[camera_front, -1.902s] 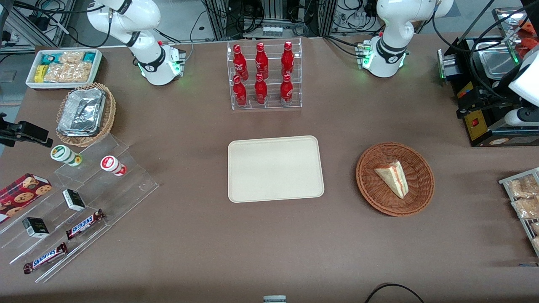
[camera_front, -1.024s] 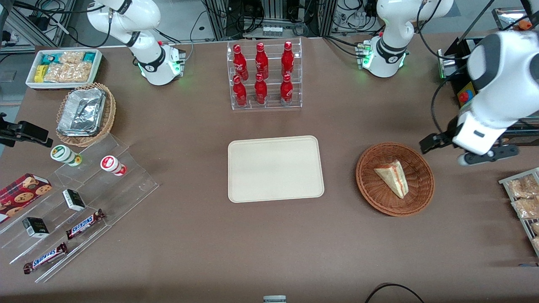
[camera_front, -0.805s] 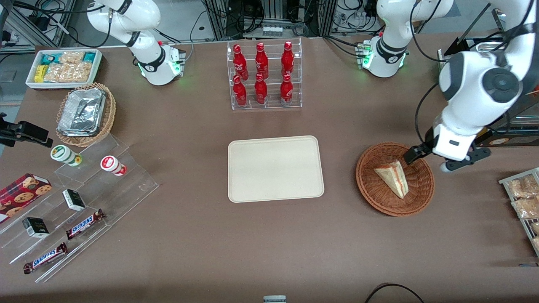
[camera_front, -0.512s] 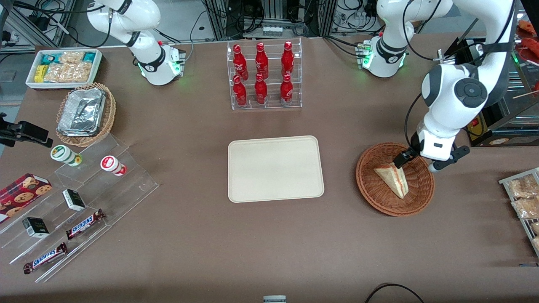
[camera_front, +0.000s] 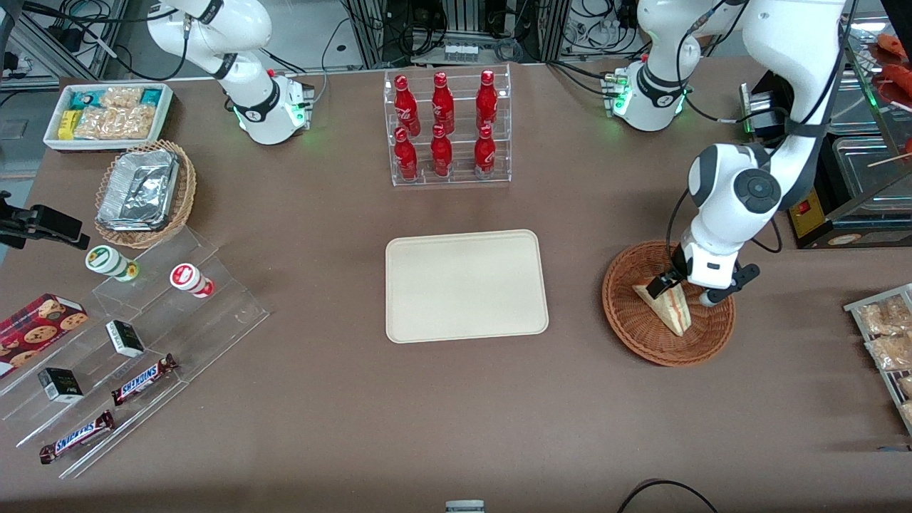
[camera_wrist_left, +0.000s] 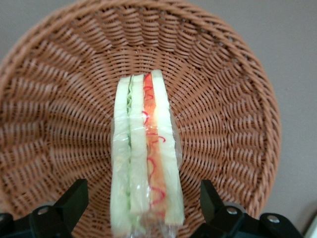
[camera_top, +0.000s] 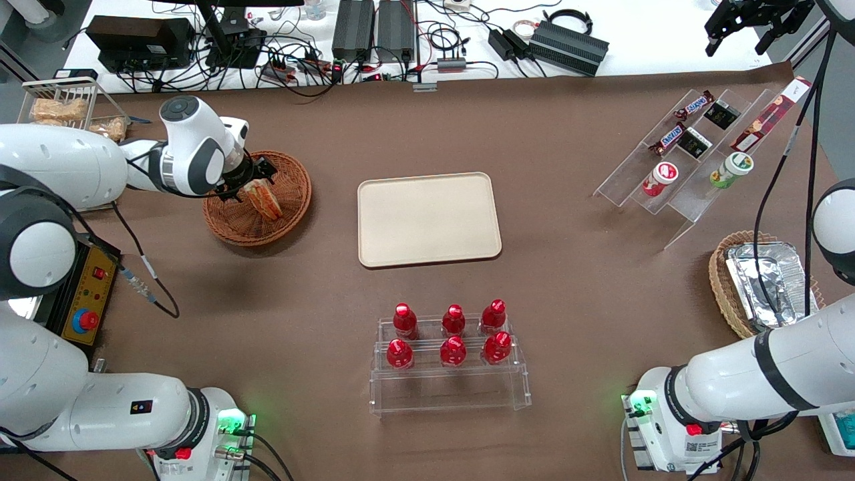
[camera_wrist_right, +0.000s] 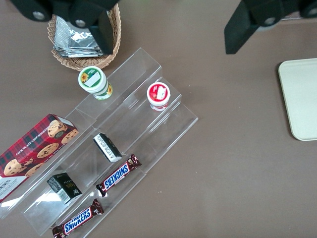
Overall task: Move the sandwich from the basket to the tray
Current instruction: 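Close the left gripper on the sandwich and lift it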
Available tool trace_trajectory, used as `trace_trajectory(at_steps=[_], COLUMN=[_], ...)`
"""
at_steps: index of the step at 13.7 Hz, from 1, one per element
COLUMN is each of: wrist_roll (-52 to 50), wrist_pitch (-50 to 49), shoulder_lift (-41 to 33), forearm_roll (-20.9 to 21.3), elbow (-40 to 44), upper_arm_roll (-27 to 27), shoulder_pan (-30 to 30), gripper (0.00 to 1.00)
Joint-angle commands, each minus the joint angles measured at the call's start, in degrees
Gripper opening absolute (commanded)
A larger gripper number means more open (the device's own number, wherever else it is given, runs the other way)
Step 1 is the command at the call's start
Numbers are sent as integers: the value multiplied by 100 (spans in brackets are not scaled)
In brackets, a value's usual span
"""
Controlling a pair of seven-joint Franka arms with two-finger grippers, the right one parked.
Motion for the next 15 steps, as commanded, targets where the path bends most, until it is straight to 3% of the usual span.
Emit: trace_trajectory(at_steps=[1, 3, 4, 6, 8, 14, 15], wrist_roll=[-211, -150, -141, -140, -149, 95, 262], wrist_pitch=[228, 185, 158, -51, -944, -4039, -4382], shoulder_lift=[176, 176, 141, -8, -315, -536, -423], forearm_roll=[98, 98, 116, 587, 1151, 1048, 769], elbow=[9, 70, 79, 88, 341, 2667, 3081], upper_arm_roll=[-16, -16, -7, -7, -25, -1060, -1280], shoulder_pan=[-1, -1, -1, -1, 8, 17, 17], gripper=[90, 8, 0, 0, 0, 0, 0])
